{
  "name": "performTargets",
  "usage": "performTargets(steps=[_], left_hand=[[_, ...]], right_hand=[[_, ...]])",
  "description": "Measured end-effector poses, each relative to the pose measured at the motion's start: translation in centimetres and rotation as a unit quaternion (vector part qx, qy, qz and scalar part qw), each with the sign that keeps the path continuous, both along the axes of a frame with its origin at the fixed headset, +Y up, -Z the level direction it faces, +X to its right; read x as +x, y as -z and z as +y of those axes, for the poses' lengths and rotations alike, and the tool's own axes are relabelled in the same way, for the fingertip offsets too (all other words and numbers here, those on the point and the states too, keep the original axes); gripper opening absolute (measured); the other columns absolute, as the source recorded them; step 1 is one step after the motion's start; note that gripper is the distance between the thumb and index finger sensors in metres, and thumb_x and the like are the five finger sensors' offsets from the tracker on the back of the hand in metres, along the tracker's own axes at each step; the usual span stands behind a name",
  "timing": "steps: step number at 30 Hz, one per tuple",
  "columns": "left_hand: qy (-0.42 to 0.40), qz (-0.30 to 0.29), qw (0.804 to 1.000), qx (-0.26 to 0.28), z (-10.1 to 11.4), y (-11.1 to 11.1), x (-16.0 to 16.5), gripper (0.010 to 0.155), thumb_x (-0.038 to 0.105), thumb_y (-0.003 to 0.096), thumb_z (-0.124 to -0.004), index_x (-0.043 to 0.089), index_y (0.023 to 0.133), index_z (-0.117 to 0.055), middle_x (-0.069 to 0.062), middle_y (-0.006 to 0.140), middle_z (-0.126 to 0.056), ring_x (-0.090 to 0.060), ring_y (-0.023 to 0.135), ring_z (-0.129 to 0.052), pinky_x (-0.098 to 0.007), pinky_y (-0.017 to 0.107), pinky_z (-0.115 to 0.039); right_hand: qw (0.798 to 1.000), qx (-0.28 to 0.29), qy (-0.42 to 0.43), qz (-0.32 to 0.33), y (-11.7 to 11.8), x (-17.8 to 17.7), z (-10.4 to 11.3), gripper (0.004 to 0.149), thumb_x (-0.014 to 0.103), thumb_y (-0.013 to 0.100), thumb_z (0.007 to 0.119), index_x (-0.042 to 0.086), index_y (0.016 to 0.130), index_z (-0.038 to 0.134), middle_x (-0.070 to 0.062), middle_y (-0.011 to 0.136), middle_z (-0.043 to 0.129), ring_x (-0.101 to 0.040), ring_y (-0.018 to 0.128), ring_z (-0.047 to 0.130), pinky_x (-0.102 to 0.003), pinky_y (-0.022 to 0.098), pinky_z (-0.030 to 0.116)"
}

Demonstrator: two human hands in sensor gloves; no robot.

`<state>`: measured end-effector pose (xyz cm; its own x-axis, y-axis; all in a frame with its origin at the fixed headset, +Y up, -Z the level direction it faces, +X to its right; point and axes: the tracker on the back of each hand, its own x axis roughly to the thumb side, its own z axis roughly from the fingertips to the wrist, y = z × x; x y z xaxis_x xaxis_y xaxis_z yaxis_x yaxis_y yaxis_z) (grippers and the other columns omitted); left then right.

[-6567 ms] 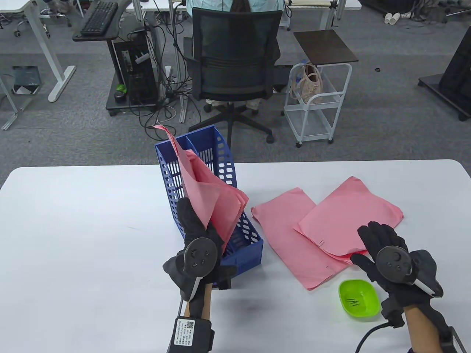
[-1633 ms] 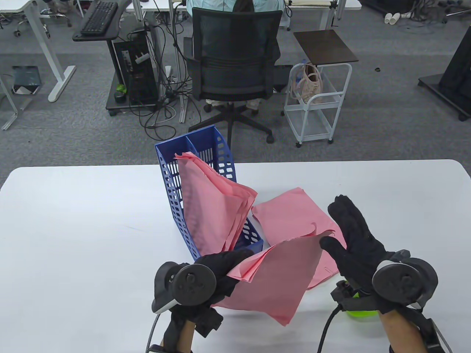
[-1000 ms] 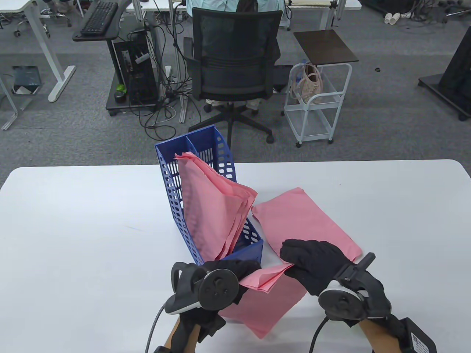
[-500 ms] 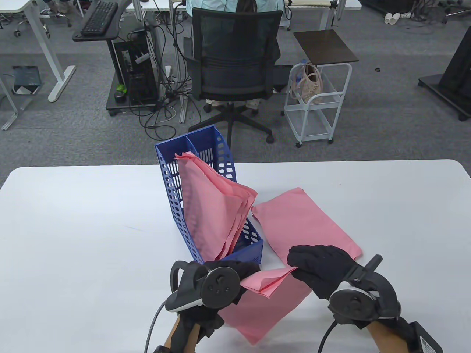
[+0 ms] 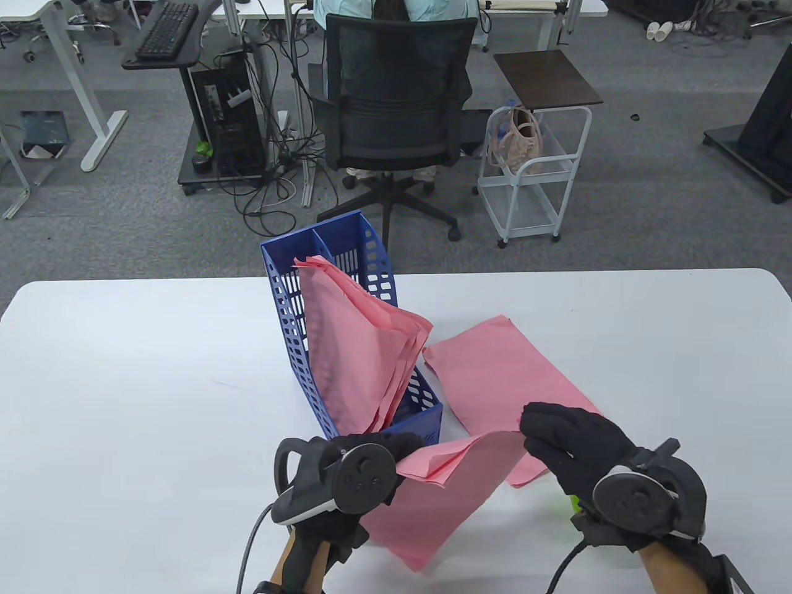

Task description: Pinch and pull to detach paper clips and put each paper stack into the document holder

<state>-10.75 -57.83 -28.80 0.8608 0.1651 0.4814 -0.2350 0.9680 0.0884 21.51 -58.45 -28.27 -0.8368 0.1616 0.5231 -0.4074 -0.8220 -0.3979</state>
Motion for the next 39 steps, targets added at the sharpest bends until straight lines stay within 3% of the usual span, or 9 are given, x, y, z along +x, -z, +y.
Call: performTargets(steps=[7, 15, 22, 26, 31, 39], left_hand=[[-0.056, 0.046, 0.996, 0.046, 0.8, -0.4, -1.8, 0.043, 0.039, 0.0556, -0.068, 0.025, 0.094, -0.082, 0.000, 0.077, -0.101, -0.015, 0.057, -0.109, -0.034, 0.048, -0.091], [-0.069, 0.059, 0.994, 0.057, 1.0, -0.6, -2.2, 0.044, 0.037, 0.0558, -0.068, 0.023, 0.096, -0.080, -0.002, 0.079, -0.100, -0.016, 0.056, -0.110, -0.031, 0.043, -0.094], [-0.070, 0.061, 0.994, 0.061, 1.0, -0.7, -2.1, 0.045, 0.037, 0.0563, -0.068, 0.022, 0.097, -0.078, -0.002, 0.080, -0.099, -0.015, 0.055, -0.110, -0.030, 0.042, -0.094], [-0.074, 0.060, 0.993, 0.066, 1.0, -0.8, -2.0, 0.046, 0.036, 0.0566, -0.067, 0.021, 0.099, -0.076, -0.003, 0.082, -0.098, -0.016, 0.056, -0.110, -0.029, 0.040, -0.095], [-0.078, 0.058, 0.993, 0.067, 1.3, -0.9, -0.8, 0.047, 0.033, 0.0572, -0.068, 0.017, 0.101, -0.074, -0.005, 0.084, -0.096, -0.015, 0.054, -0.111, -0.026, 0.038, -0.096], [-0.044, 0.080, 0.992, 0.083, 4.2, -1.0, 2.8, 0.053, 0.030, 0.0582, -0.068, 0.012, 0.108, -0.063, -0.008, 0.091, -0.091, -0.014, 0.051, -0.112, -0.021, 0.035, -0.098]], right_hand=[[0.985, -0.112, -0.057, -0.116, 1.5, 4.3, -4.3, 0.038, 0.033, 0.057, 0.068, 0.020, 0.092, 0.077, -0.014, 0.098, 0.083, -0.035, 0.078, 0.092, -0.045, 0.062, 0.075], [0.933, -0.281, -0.132, -0.184, 2.1, 7.0, -8.8, 0.041, 0.034, 0.058, 0.067, 0.020, 0.095, 0.075, -0.017, 0.104, 0.077, -0.039, 0.086, 0.086, -0.049, 0.066, 0.071], [0.929, -0.285, -0.130, -0.199, 2.2, 8.2, -8.6, 0.048, 0.038, 0.058, 0.066, 0.018, 0.102, 0.069, -0.020, 0.109, 0.071, -0.043, 0.091, 0.080, -0.052, 0.069, 0.067], [0.932, -0.263, -0.119, -0.217, 2.6, 9.1, -7.8, 0.060, 0.042, 0.058, 0.064, 0.016, 0.112, 0.054, -0.026, 0.119, 0.051, -0.052, 0.106, 0.054, -0.062, 0.078, 0.049], [0.935, -0.249, -0.098, -0.230, 3.9, 10.0, -7.1, 0.069, 0.045, 0.059, 0.062, 0.014, 0.117, 0.041, -0.029, 0.123, 0.032, -0.058, 0.110, 0.033, -0.067, 0.079, 0.035], [0.947, -0.245, -0.074, -0.194, 5.4, 9.4, -8.0, 0.070, 0.046, 0.059, 0.061, 0.013, 0.117, 0.039, -0.030, 0.123, 0.030, -0.059, 0.109, 0.031, -0.068, 0.079, 0.034]])
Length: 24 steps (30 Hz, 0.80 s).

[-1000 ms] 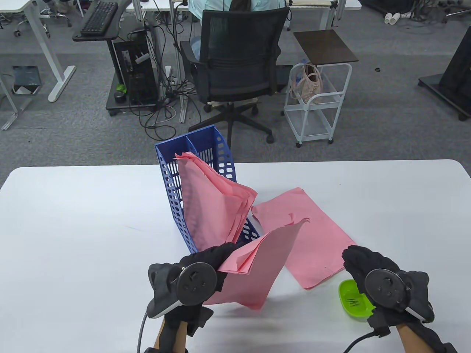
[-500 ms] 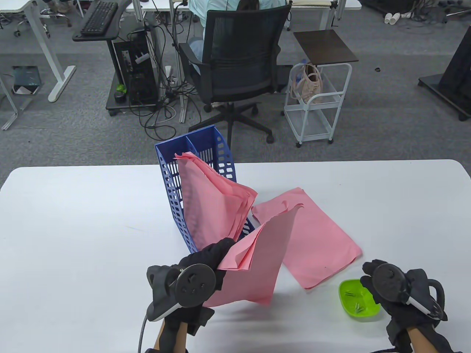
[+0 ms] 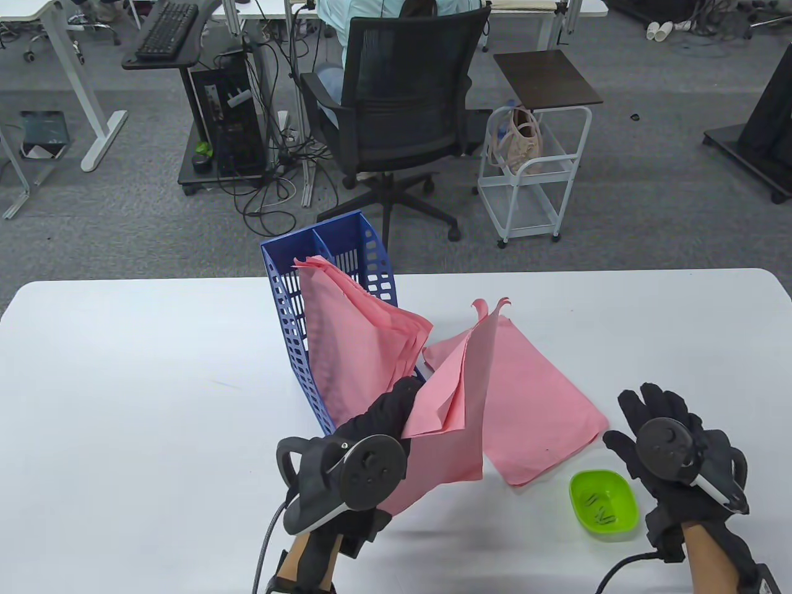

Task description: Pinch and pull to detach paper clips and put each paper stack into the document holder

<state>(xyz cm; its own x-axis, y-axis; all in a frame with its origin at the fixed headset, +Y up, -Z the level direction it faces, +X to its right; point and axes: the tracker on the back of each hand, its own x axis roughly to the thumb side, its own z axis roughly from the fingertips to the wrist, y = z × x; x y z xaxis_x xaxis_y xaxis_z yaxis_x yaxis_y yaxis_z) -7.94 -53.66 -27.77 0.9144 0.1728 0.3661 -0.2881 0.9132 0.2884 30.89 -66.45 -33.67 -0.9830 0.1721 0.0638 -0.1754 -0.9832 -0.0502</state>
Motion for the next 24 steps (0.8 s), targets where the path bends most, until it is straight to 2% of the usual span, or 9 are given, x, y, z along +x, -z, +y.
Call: performTargets(steps=[2, 12, 20, 24], left_hand=[[-0.003, 0.006, 1.000, 0.004, 0.8, 0.1, 1.0, 0.055, 0.028, 0.0587, -0.068, 0.010, 0.110, -0.060, -0.009, 0.093, -0.089, -0.014, 0.050, -0.112, -0.019, 0.034, -0.098], [0.015, 0.114, 0.992, 0.055, 4.4, 1.3, 6.7, 0.058, 0.024, 0.0594, -0.068, 0.003, 0.112, -0.053, -0.016, 0.096, -0.084, -0.015, 0.046, -0.112, -0.017, 0.030, -0.098], [0.093, 0.204, 0.971, 0.076, 5.3, 3.1, 8.7, 0.058, 0.023, 0.0593, -0.069, 0.003, 0.111, -0.054, -0.017, 0.095, -0.085, -0.015, 0.045, -0.112, -0.017, 0.030, -0.098], [0.126, 0.244, 0.960, 0.059, 5.3, 4.6, 8.8, 0.058, 0.023, 0.0594, -0.069, 0.002, 0.111, -0.054, -0.018, 0.095, -0.085, -0.016, 0.045, -0.112, -0.017, 0.030, -0.098]], right_hand=[[1.000, -0.012, -0.004, 0.004, 0.1, 0.1, 0.0, 0.071, 0.046, 0.059, 0.061, 0.014, 0.117, 0.038, -0.030, 0.123, 0.029, -0.059, 0.109, 0.030, -0.067, 0.079, 0.034], [1.000, 0.019, 0.024, -0.006, -1.4, 1.7, -0.6, 0.070, 0.046, 0.059, 0.062, 0.013, 0.117, 0.040, -0.030, 0.123, 0.031, -0.059, 0.109, 0.032, -0.067, 0.079, 0.035], [0.999, 0.022, 0.028, -0.006, -1.6, 1.9, -0.9, 0.070, 0.046, 0.058, 0.061, 0.013, 0.117, 0.040, -0.030, 0.123, 0.031, -0.059, 0.109, 0.032, -0.067, 0.079, 0.036], [0.999, 0.026, 0.032, -0.007, -1.6, 2.0, -0.9, 0.070, 0.046, 0.059, 0.061, 0.013, 0.117, 0.040, -0.030, 0.123, 0.031, -0.059, 0.109, 0.032, -0.067, 0.079, 0.036]])
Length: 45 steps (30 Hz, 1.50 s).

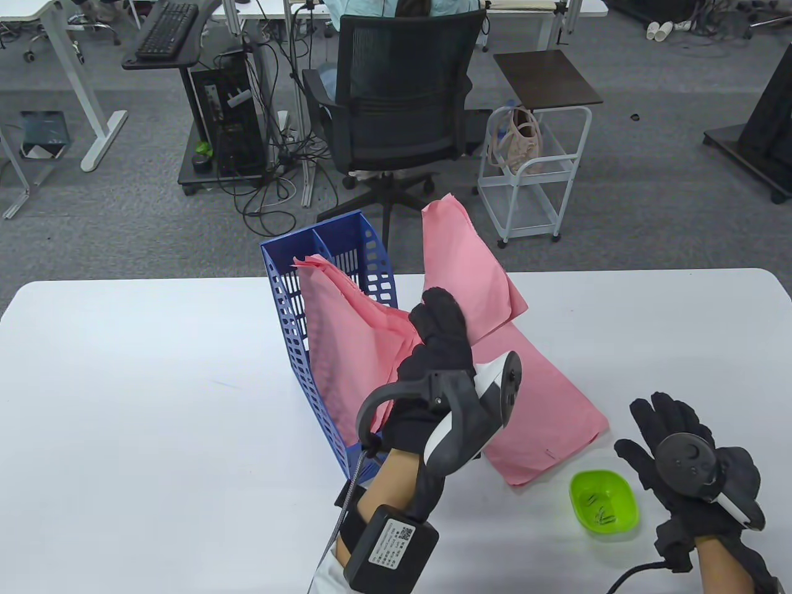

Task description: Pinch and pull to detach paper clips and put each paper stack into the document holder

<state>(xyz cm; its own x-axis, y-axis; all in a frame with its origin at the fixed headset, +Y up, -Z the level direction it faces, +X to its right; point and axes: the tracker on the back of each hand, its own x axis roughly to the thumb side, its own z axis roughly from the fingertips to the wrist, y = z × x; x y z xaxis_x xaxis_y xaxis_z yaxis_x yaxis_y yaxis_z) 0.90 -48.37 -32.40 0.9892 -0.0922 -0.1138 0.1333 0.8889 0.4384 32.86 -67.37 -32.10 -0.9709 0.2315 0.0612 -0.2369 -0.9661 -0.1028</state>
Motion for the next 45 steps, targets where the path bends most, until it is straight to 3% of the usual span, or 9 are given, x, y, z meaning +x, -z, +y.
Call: performTargets(steps=[4, 7, 15, 21, 24, 33, 39, 45], left_hand=[[0.014, 0.043, 0.999, -0.018, -0.5, 1.6, -0.2, 0.058, 0.022, 0.0595, -0.069, 0.002, 0.112, -0.054, -0.018, 0.095, -0.084, -0.016, 0.045, -0.112, -0.017, 0.030, -0.098], [-0.007, 0.044, 0.999, -0.023, -1.0, 2.6, -0.7, 0.058, 0.022, 0.0597, -0.068, 0.002, 0.112, -0.053, -0.018, 0.096, -0.083, -0.016, 0.046, -0.112, -0.017, 0.031, -0.098], [-0.087, 0.042, 0.995, 0.026, -3.5, 5.1, -2.2, 0.062, 0.018, 0.0605, -0.064, -0.001, 0.114, -0.038, -0.022, 0.105, -0.070, -0.020, 0.058, -0.110, -0.021, 0.040, -0.098], [-0.158, 0.009, 0.985, 0.065, -6.8, 6.8, -3.1, 0.066, 0.017, 0.0604, -0.060, -0.002, 0.114, -0.027, -0.024, 0.109, -0.058, -0.023, 0.070, -0.105, -0.024, 0.049, -0.096], [-0.166, -0.008, 0.985, 0.048, -8.8, 7.5, -3.3, 0.068, 0.018, 0.0607, -0.058, -0.002, 0.113, -0.019, -0.026, 0.111, -0.051, -0.025, 0.076, -0.101, -0.025, 0.055, -0.094], [-0.176, 0.002, 0.984, -0.008, -13.9, 8.5, -4.2, 0.068, 0.018, 0.0601, -0.058, -0.001, 0.113, -0.020, -0.024, 0.111, -0.051, -0.026, 0.076, -0.101, -0.026, 0.055, -0.094], [-0.173, 0.013, 0.984, -0.032, -15.0, 8.7, -4.5, 0.069, 0.021, 0.0597, -0.061, -0.001, 0.113, -0.023, -0.023, 0.110, -0.054, -0.026, 0.075, -0.101, -0.027, 0.053, -0.094], [-0.161, -0.008, 0.986, -0.033, -14.5, 8.2, -4.5, 0.085, 0.043, 0.0546, -0.069, -0.001, 0.115, -0.027, -0.024, 0.110, -0.058, -0.028, 0.077, -0.100, -0.032, 0.055, -0.091]], right_hand=[[1.000, -0.002, -0.001, -0.001, -0.1, 0.0, 0.0, 0.070, 0.046, 0.059, 0.061, 0.013, 0.117, 0.040, -0.030, 0.123, 0.031, -0.059, 0.109, 0.032, -0.067, 0.079, 0.036], [1.000, -0.005, -0.001, -0.001, -0.1, 0.0, 0.0, 0.070, 0.046, 0.058, 0.061, 0.013, 0.117, 0.040, -0.030, 0.123, 0.031, -0.059, 0.109, 0.032, -0.067, 0.079, 0.036], [1.000, -0.006, -0.013, -0.001, -0.2, -0.3, -0.2, 0.070, 0.046, 0.058, 0.061, 0.013, 0.117, 0.040, -0.030, 0.122, 0.031, -0.059, 0.109, 0.032, -0.067, 0.079, 0.036], [1.000, -0.006, -0.018, -0.001, -0.2, -0.3, -0.2, 0.070, 0.046, 0.058, 0.061, 0.013, 0.117, 0.039, -0.030, 0.122, 0.030, -0.059, 0.109, 0.032, -0.067, 0.079, 0.036], [1.000, -0.007, -0.022, 0.001, -0.2, -0.5, -0.3, 0.070, 0.046, 0.058, 0.061, 0.013, 0.117, 0.039, -0.030, 0.123, 0.030, -0.059, 0.109, 0.032, -0.067, 0.079, 0.036], [1.000, -0.011, -0.027, 0.003, -0.1, -0.6, -0.5, 0.070, 0.046, 0.058, 0.061, 0.013, 0.117, 0.039, -0.030, 0.122, 0.030, -0.059, 0.109, 0.032, -0.067, 0.079, 0.036], [1.000, -0.012, -0.027, 0.003, -0.1, -0.7, -0.5, 0.070, 0.046, 0.058, 0.061, 0.013, 0.116, 0.040, -0.030, 0.122, 0.031, -0.058, 0.109, 0.033, -0.067, 0.079, 0.037], [0.999, -0.023, -0.031, 0.004, -0.2, -0.8, -0.5, 0.070, 0.046, 0.058, 0.061, 0.013, 0.117, 0.040, -0.030, 0.122, 0.031, -0.058, 0.109, 0.033, -0.067, 0.079, 0.037]])
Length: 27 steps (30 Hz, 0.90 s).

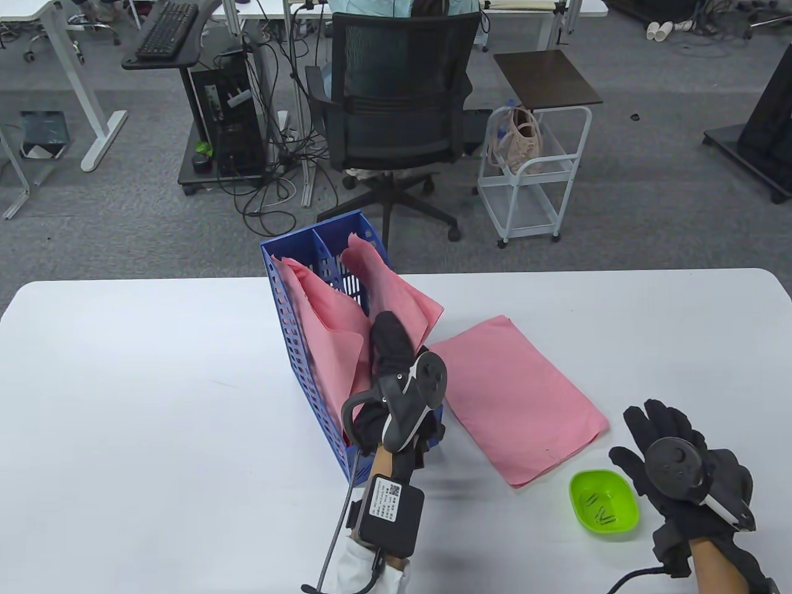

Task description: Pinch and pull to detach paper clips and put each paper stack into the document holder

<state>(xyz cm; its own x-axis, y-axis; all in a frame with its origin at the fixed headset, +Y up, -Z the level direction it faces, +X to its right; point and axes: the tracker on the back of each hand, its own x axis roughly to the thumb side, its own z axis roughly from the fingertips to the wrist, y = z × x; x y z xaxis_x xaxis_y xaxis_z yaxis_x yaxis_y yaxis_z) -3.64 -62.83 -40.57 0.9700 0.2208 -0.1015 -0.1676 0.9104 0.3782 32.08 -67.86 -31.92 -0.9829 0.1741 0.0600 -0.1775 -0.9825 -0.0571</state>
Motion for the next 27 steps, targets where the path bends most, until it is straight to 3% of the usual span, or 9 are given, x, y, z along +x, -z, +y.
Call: performTargets(steps=[6, 8, 13, 20, 23, 27], left_hand=[[0.005, -0.046, 0.999, -0.006, 1.3, -1.4, 0.4, 0.091, 0.053, 0.0494, -0.070, 0.003, 0.116, -0.034, -0.020, 0.110, -0.063, -0.031, 0.080, -0.098, -0.039, 0.056, -0.088], [0.025, -0.054, 0.998, -0.004, 1.9, -2.0, 0.5, 0.080, 0.053, 0.0492, -0.071, 0.009, 0.114, -0.051, -0.012, 0.101, -0.080, -0.026, 0.075, -0.101, -0.036, 0.055, -0.089], [0.050, -0.109, 0.993, -0.021, 3.4, -3.9, 0.7, 0.069, 0.057, 0.0499, -0.066, 0.016, 0.105, -0.070, -0.006, 0.085, -0.095, -0.022, 0.064, -0.106, -0.034, 0.048, -0.091], [0.061, -0.170, 0.983, -0.031, 5.4, -7.0, -0.5, 0.068, 0.060, 0.0543, -0.051, 0.019, 0.103, -0.074, -0.008, 0.085, -0.096, -0.026, 0.065, -0.106, -0.038, 0.049, -0.089], [0.084, -0.149, 0.985, -0.011, 5.8, -8.2, -1.6, 0.071, 0.061, 0.0545, -0.049, 0.018, 0.106, -0.071, -0.010, 0.091, -0.092, -0.030, 0.073, -0.102, -0.042, 0.055, -0.085], [0.168, -0.071, 0.982, 0.045, 5.5, -9.4, -3.7, 0.076, 0.062, 0.0543, -0.045, 0.016, 0.112, -0.063, -0.012, 0.100, -0.086, -0.034, 0.083, -0.097, -0.046, 0.062, -0.082]], right_hand=[[1.000, -0.005, -0.005, 0.001, 0.0, -0.2, -0.1, 0.070, 0.046, 0.058, 0.061, 0.013, 0.116, 0.040, -0.030, 0.122, 0.031, -0.058, 0.109, 0.033, -0.066, 0.079, 0.037], [1.000, -0.008, -0.006, 0.000, 0.1, -0.2, -0.2, 0.070, 0.046, 0.058, 0.061, 0.013, 0.116, 0.040, -0.030, 0.122, 0.031, -0.058, 0.109, 0.033, -0.066, 0.079, 0.037], [1.000, -0.013, -0.012, 0.002, 0.1, -0.4, -0.3, 0.070, 0.046, 0.058, 0.061, 0.013, 0.116, 0.040, -0.030, 0.122, 0.031, -0.058, 0.109, 0.033, -0.066, 0.079, 0.037], [1.000, -0.013, -0.024, 0.009, 0.0, -1.0, -0.5, 0.070, 0.047, 0.058, 0.061, 0.013, 0.116, 0.040, -0.030, 0.122, 0.032, -0.058, 0.109, 0.034, -0.066, 0.079, 0.038], [0.999, -0.015, -0.030, 0.012, 0.1, -1.2, -0.6, 0.070, 0.047, 0.058, 0.061, 0.013, 0.116, 0.040, -0.030, 0.122, 0.032, -0.058, 0.108, 0.035, -0.066, 0.079, 0.039], [0.999, -0.016, -0.042, 0.020, 0.3, -1.8, -0.8, 0.070, 0.048, 0.058, 0.060, 0.014, 0.116, 0.041, -0.030, 0.122, 0.034, -0.057, 0.108, 0.036, -0.065, 0.079, 0.040]])
